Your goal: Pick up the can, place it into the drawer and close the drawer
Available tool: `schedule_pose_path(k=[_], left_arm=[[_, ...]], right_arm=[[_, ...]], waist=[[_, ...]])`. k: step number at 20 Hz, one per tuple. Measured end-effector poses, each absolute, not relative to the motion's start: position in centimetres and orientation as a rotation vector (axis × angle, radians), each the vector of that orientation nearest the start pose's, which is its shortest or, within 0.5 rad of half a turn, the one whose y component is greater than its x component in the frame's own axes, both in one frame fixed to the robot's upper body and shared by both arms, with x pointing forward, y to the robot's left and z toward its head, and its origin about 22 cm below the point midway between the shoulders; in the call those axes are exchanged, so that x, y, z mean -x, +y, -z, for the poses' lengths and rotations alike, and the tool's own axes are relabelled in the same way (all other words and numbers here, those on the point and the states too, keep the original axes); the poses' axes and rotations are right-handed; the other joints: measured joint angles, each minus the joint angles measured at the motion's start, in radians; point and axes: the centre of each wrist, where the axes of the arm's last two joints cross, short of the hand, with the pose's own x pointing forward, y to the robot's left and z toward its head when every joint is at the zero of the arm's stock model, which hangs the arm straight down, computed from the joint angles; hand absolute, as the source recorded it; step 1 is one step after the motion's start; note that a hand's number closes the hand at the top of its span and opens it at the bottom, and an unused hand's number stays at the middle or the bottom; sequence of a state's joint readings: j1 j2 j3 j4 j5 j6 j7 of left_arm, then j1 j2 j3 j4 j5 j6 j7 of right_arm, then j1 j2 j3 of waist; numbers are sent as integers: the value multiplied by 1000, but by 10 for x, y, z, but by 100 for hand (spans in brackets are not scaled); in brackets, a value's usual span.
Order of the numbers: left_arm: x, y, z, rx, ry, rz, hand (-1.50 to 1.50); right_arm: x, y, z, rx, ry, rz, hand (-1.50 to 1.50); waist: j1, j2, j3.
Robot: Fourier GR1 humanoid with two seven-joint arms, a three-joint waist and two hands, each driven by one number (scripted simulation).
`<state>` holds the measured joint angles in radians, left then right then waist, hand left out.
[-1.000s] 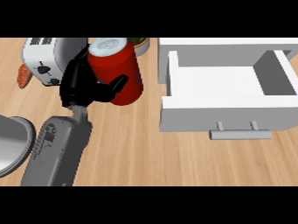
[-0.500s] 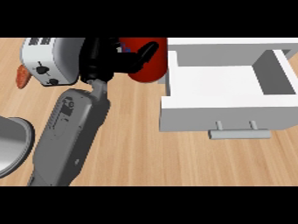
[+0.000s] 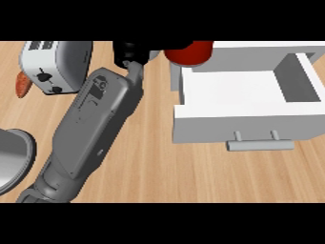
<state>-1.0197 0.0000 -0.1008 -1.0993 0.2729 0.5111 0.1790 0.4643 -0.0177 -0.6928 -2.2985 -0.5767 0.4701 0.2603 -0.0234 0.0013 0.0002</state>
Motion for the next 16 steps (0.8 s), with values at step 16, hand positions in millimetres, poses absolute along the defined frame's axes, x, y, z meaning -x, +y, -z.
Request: schedule_pose_path(k=[16], left_arm=[[-409, 1, -216, 181, -1704, -58, 150]], right_arm=[[-76, -360, -120, 133, -1799, 122, -150]], waist=[[-23, 6, 1]])
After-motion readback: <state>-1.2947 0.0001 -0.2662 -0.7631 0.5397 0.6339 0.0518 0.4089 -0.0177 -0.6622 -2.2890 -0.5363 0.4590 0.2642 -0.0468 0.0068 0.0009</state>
